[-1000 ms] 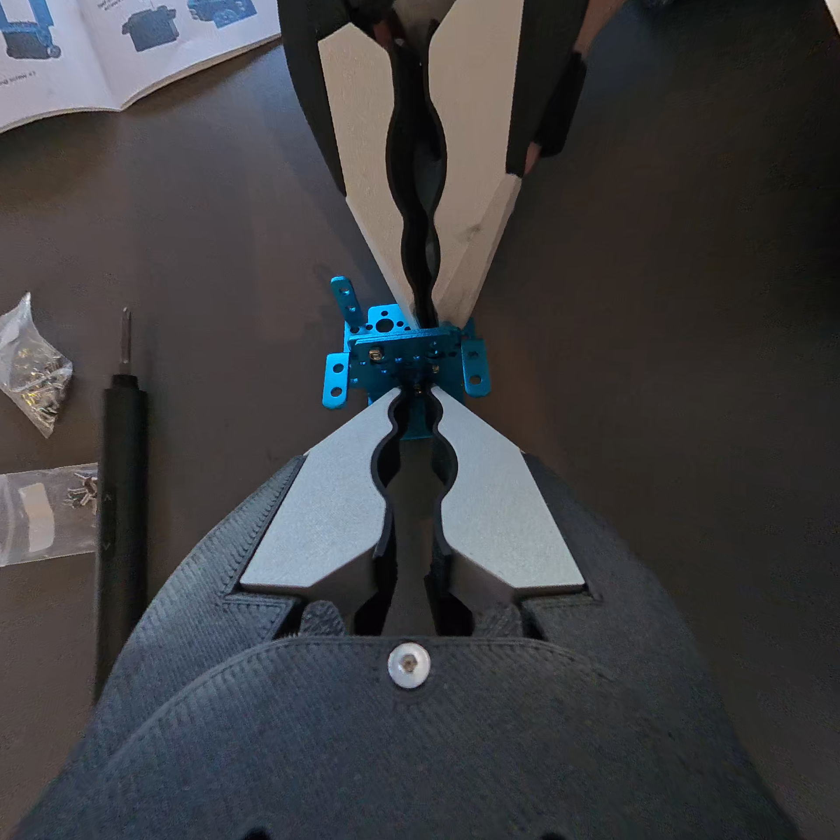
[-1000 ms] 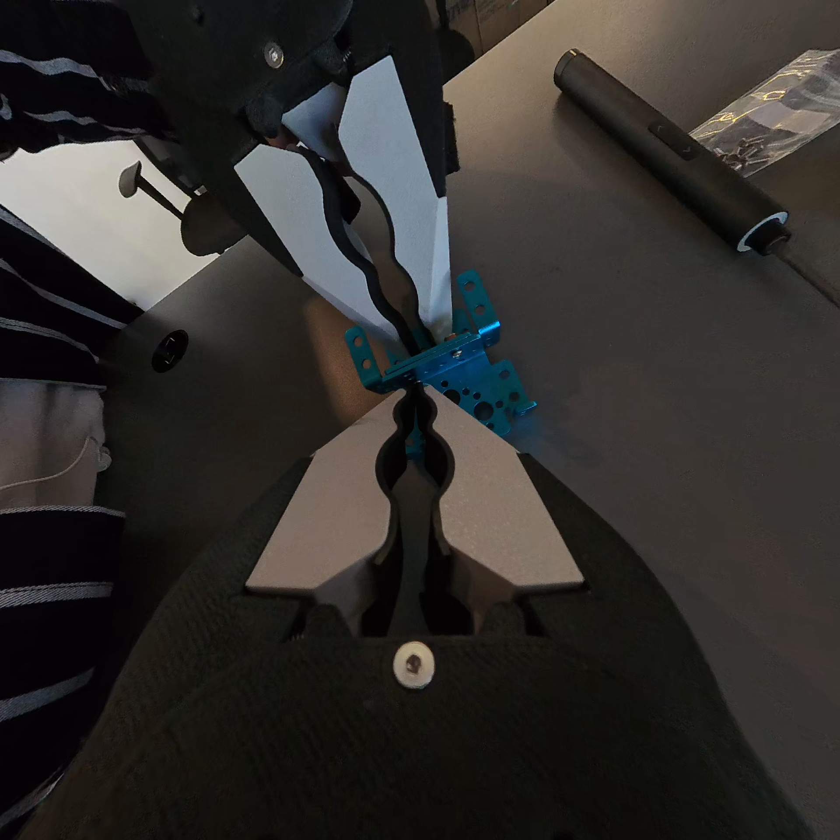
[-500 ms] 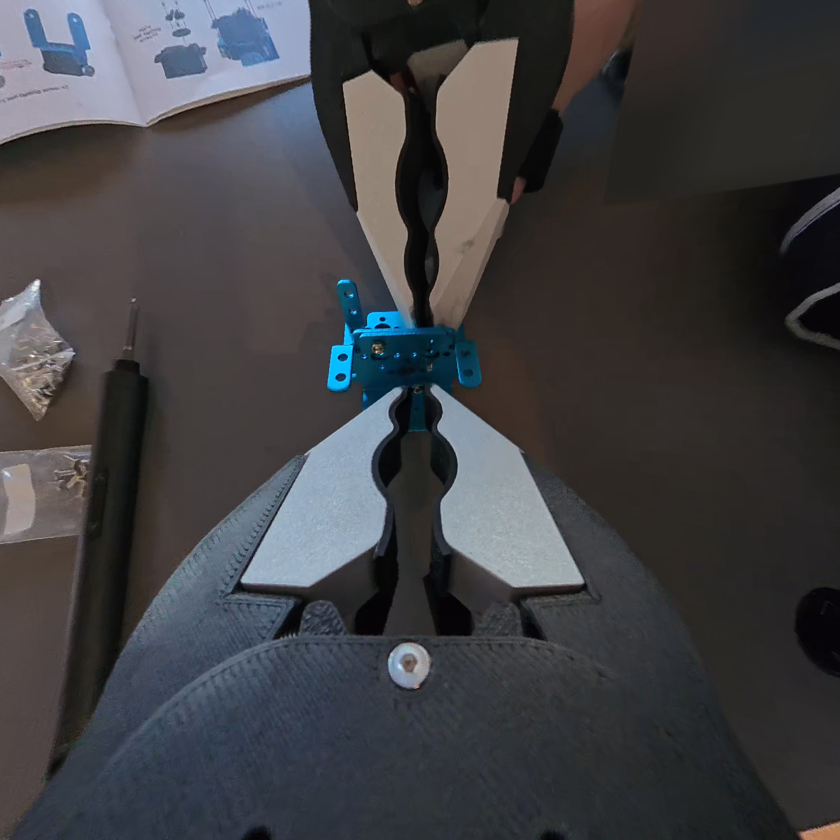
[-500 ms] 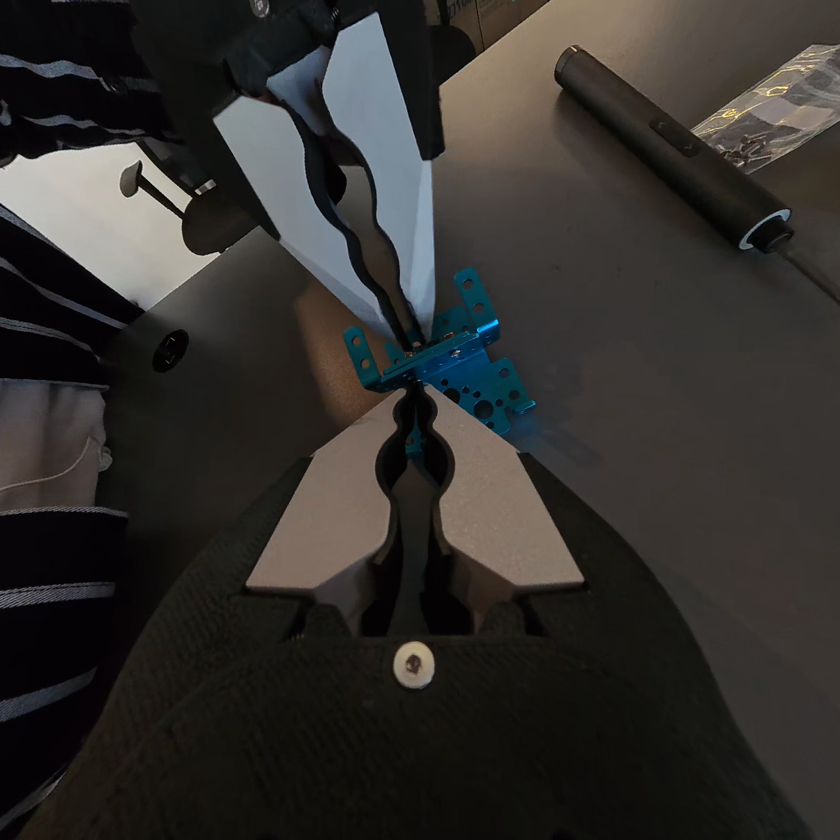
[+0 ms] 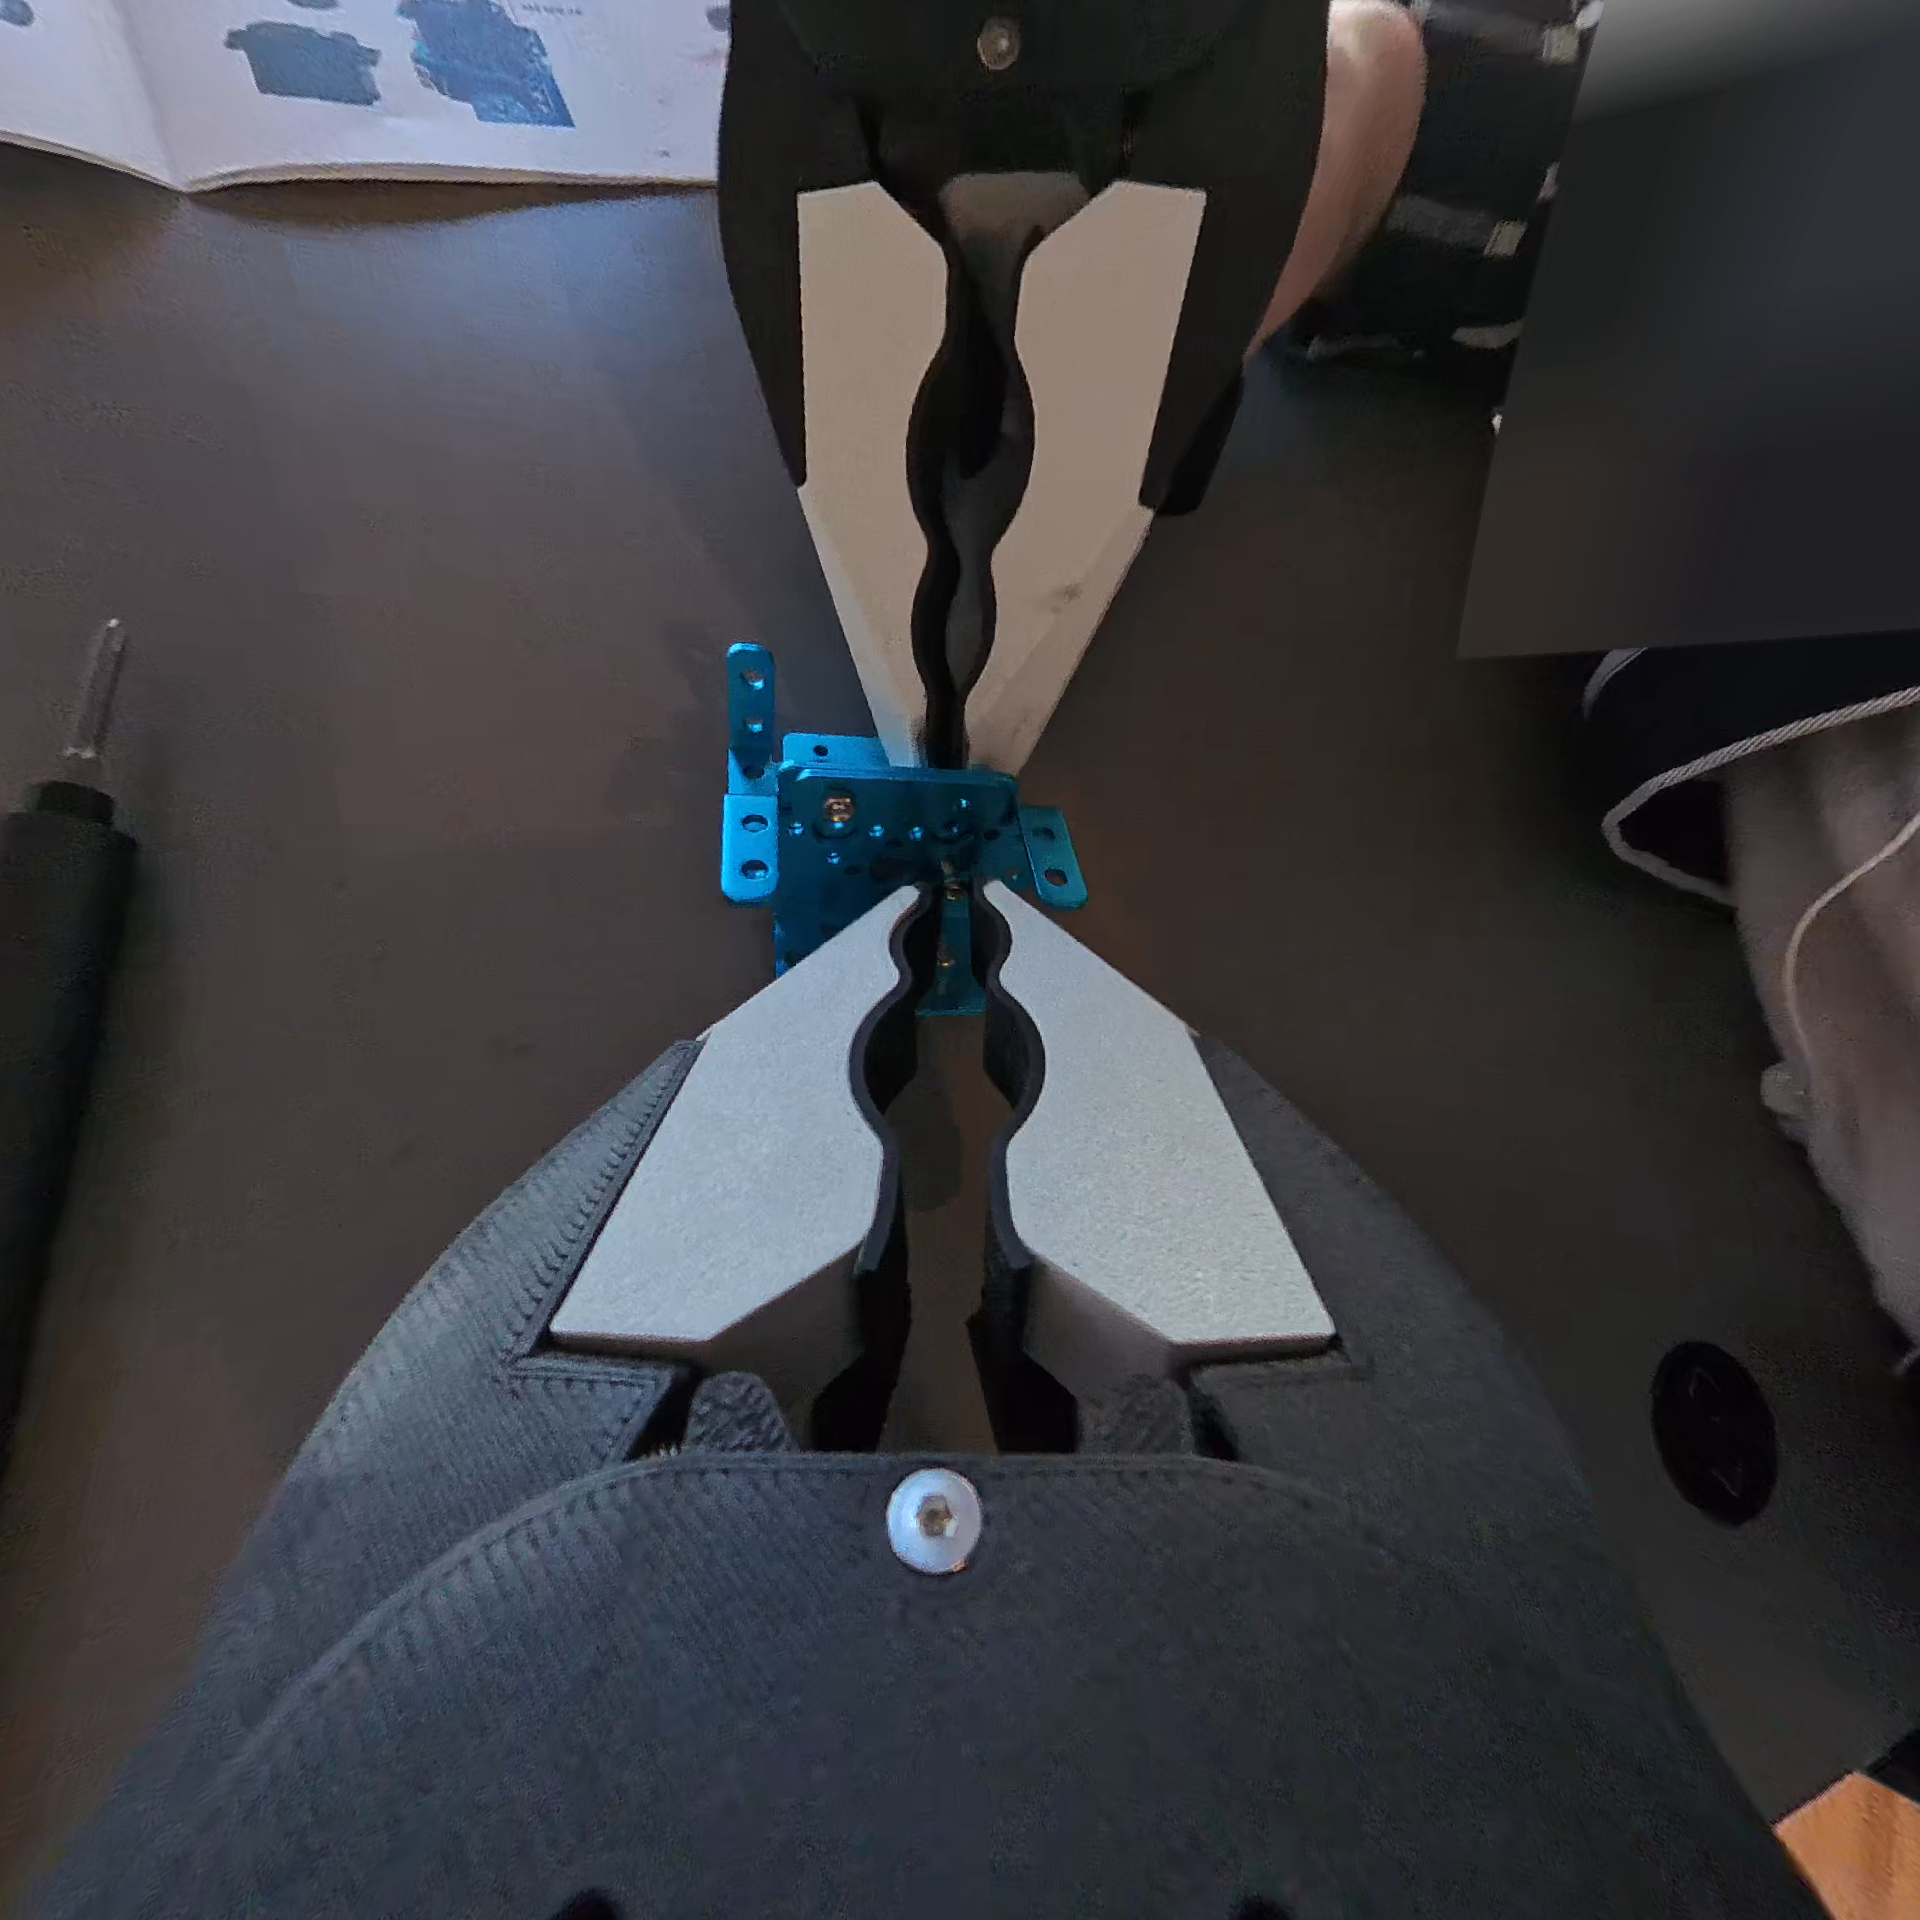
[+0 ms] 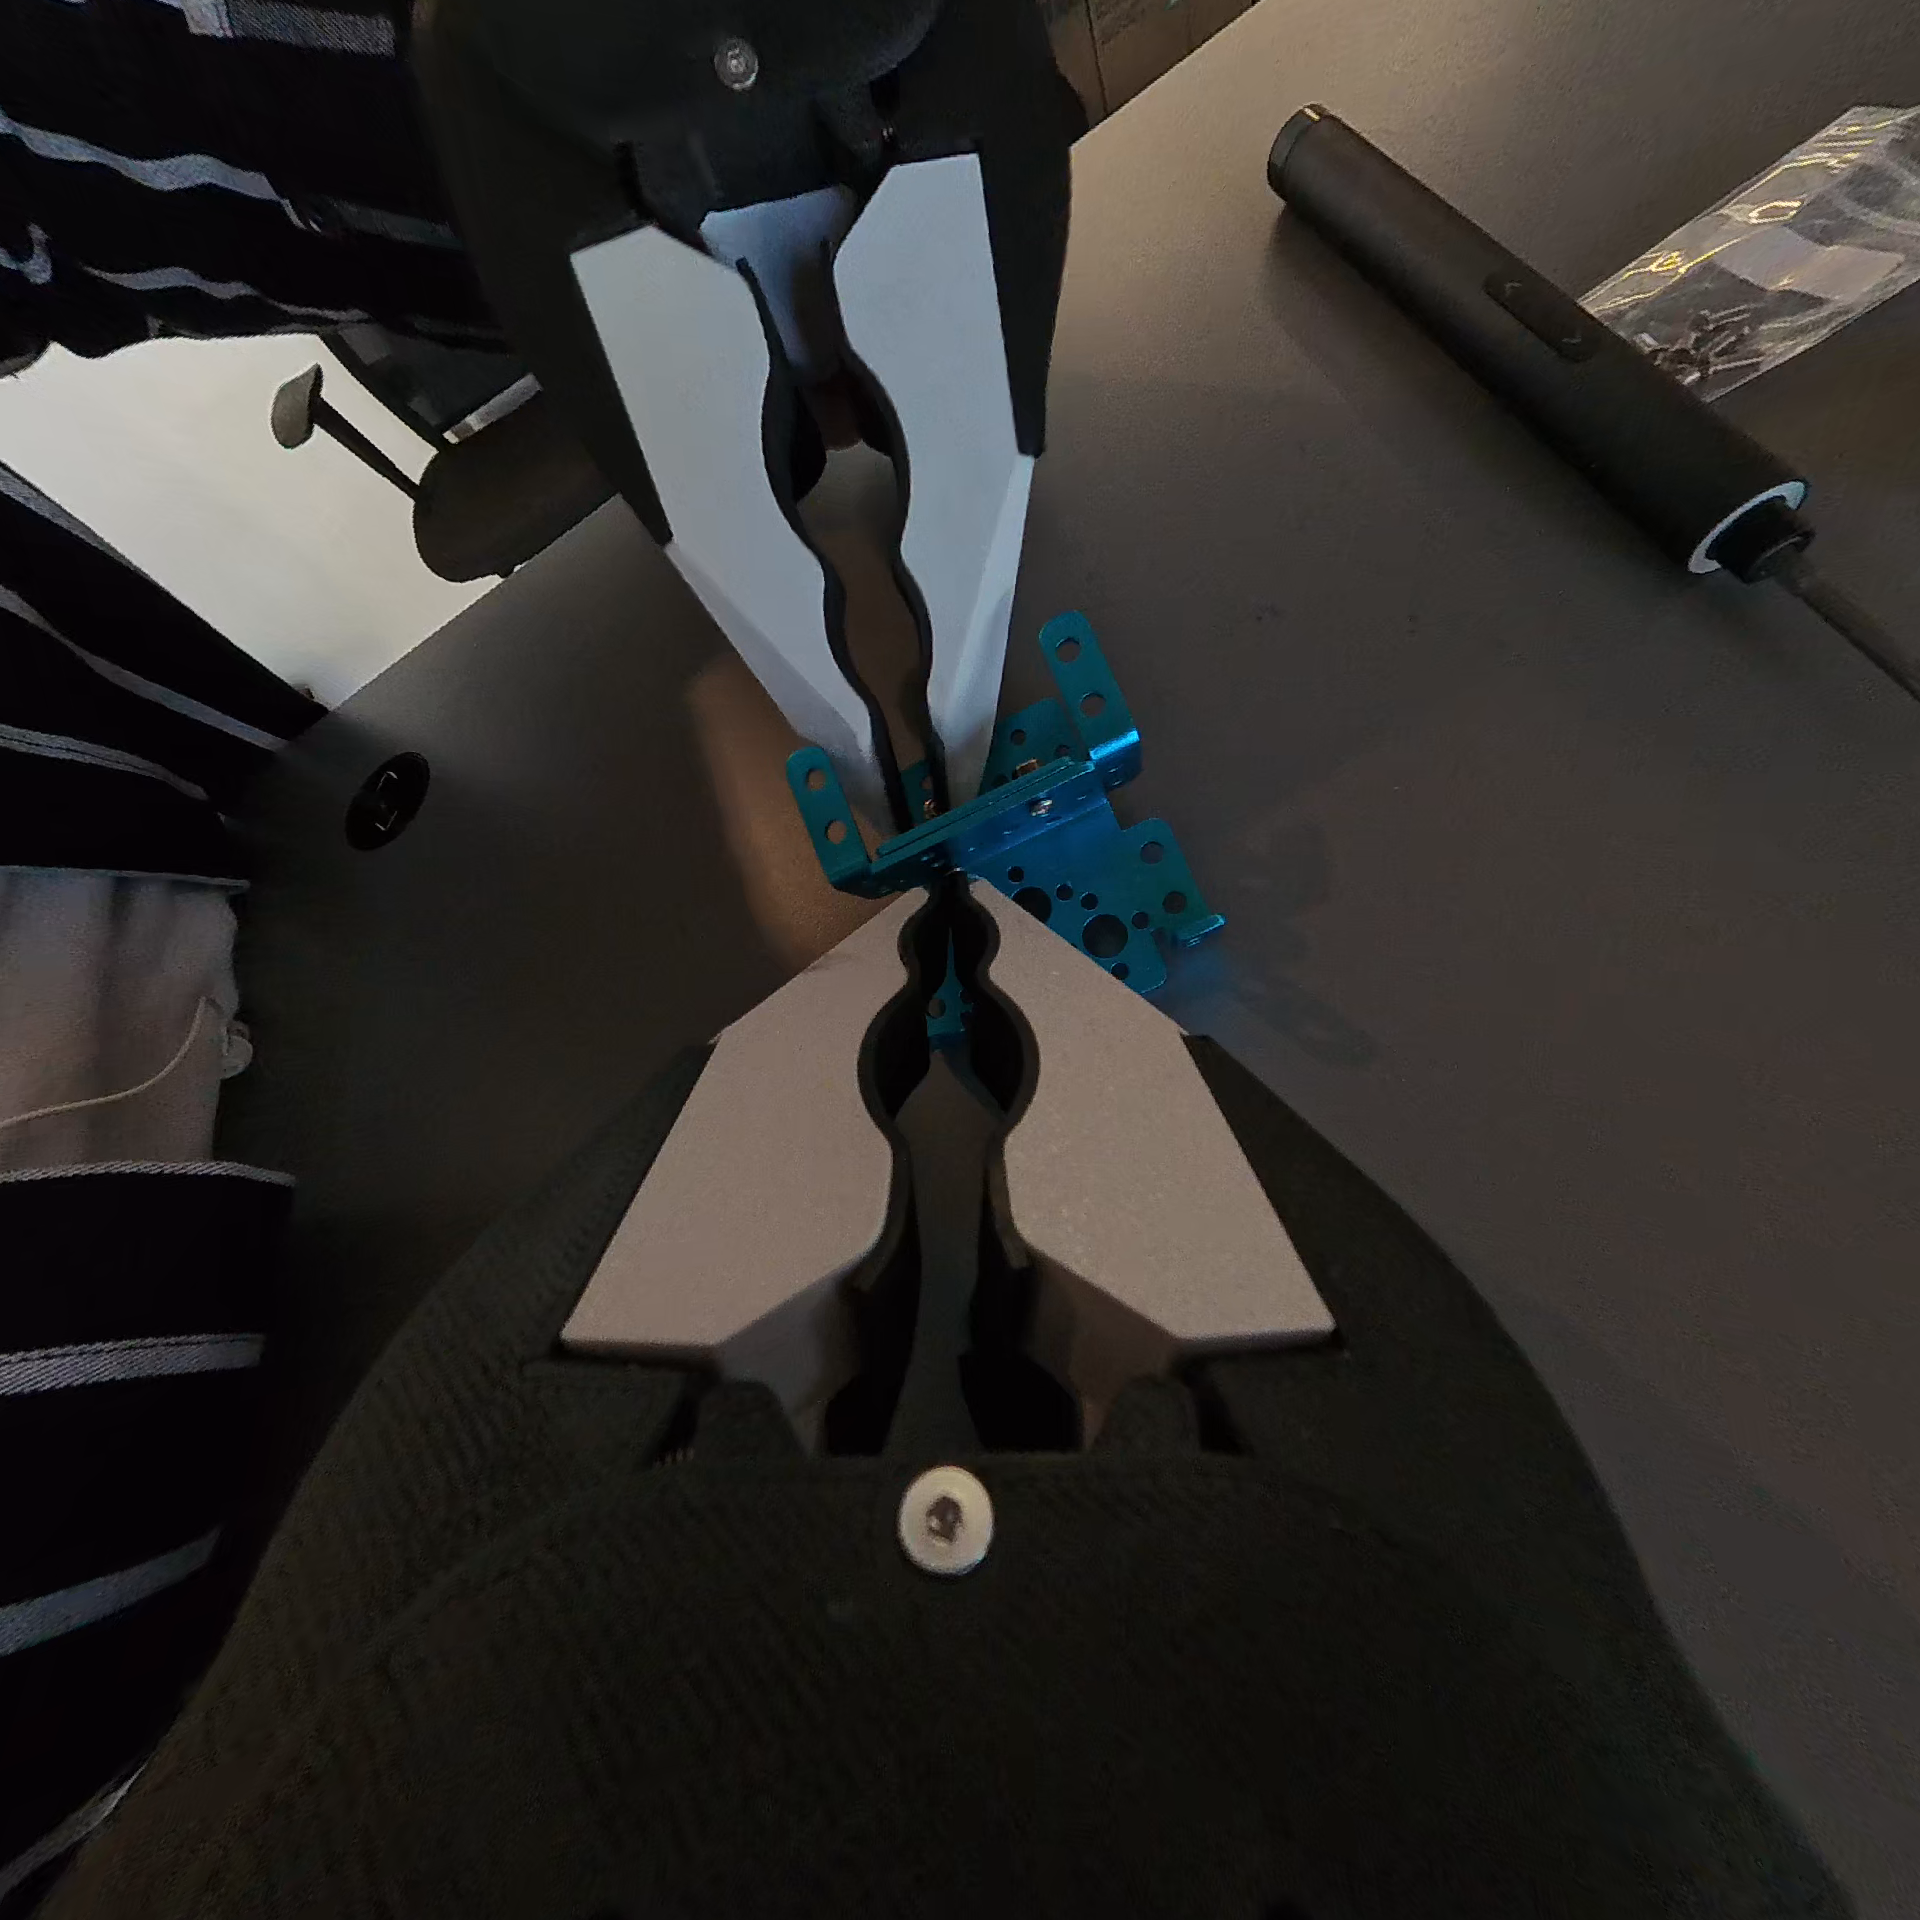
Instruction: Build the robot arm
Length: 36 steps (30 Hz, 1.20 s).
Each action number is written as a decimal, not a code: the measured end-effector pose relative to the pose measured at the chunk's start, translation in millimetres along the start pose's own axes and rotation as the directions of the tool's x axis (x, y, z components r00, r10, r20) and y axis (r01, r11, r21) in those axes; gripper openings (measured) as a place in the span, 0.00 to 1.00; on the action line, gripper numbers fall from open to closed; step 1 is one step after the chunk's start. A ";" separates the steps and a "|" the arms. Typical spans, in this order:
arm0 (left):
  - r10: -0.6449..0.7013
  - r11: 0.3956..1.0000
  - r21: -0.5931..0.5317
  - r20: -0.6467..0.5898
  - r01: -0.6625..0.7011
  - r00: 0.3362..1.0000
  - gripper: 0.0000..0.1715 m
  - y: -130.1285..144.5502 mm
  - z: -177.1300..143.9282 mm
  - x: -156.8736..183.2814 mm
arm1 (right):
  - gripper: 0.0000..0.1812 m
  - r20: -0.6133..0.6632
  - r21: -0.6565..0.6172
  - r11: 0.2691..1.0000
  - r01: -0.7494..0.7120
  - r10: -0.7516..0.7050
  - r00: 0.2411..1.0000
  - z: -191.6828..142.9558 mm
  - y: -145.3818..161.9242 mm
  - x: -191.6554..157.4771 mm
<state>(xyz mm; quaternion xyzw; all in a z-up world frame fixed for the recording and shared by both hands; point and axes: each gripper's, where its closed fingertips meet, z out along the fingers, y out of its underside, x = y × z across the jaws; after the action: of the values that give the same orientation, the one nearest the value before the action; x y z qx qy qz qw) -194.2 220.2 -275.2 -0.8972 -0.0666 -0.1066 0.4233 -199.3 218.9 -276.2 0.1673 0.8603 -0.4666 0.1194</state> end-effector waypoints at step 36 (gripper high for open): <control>-0.037 0.995 0.098 0.010 0.036 0.999 0.02 -5.6 -2.3 0.0 | 0.00 0.000 -0.001 1.000 0.002 -0.002 1.000 -0.3 0.2 -1.1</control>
<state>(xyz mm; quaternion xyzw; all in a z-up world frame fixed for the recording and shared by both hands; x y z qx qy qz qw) -195.7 222.0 -269.6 -0.8747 -0.0905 -0.1057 0.4643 -198.2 219.0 -275.8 0.1667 0.8606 -0.4664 0.1190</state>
